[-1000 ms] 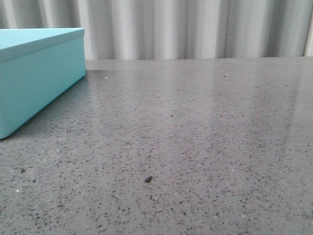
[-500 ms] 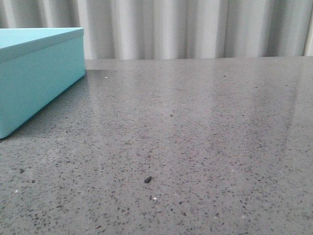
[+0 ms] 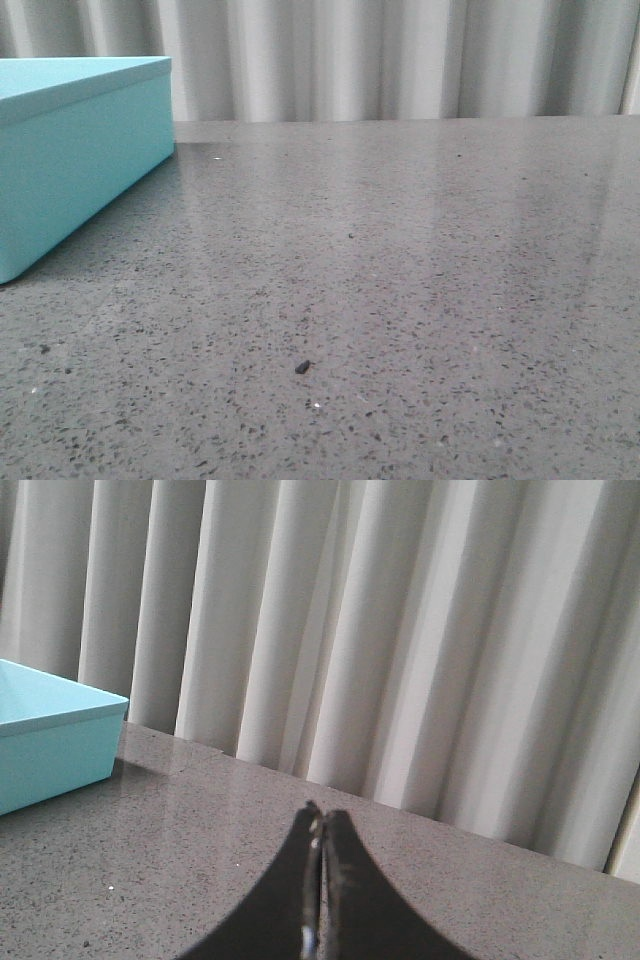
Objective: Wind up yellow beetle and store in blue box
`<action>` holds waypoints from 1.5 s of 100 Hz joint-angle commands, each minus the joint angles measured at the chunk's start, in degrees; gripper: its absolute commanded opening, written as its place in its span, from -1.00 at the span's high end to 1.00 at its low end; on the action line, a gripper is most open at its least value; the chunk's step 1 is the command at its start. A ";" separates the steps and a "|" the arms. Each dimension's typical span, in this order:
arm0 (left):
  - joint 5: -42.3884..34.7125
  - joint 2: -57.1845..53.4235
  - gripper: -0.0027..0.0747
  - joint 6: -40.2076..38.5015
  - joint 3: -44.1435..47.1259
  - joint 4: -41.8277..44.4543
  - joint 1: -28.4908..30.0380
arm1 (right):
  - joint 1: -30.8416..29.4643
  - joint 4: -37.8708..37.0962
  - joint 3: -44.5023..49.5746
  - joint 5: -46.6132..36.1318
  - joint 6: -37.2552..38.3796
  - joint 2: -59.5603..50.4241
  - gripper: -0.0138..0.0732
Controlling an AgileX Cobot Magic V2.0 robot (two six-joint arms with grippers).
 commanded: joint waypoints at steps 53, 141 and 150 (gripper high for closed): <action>-17.82 0.40 0.99 -0.19 16.54 7.47 0.31 | 0.18 0.13 -1.04 -3.81 -0.29 0.53 0.87; 3.28 0.40 0.99 -0.19 16.54 16.88 0.31 | 0.18 0.13 -1.04 -1.47 -0.29 0.53 0.87; 3.28 0.40 0.99 -0.19 16.54 16.88 0.31 | 0.18 0.13 -1.04 -1.47 -0.29 0.53 0.87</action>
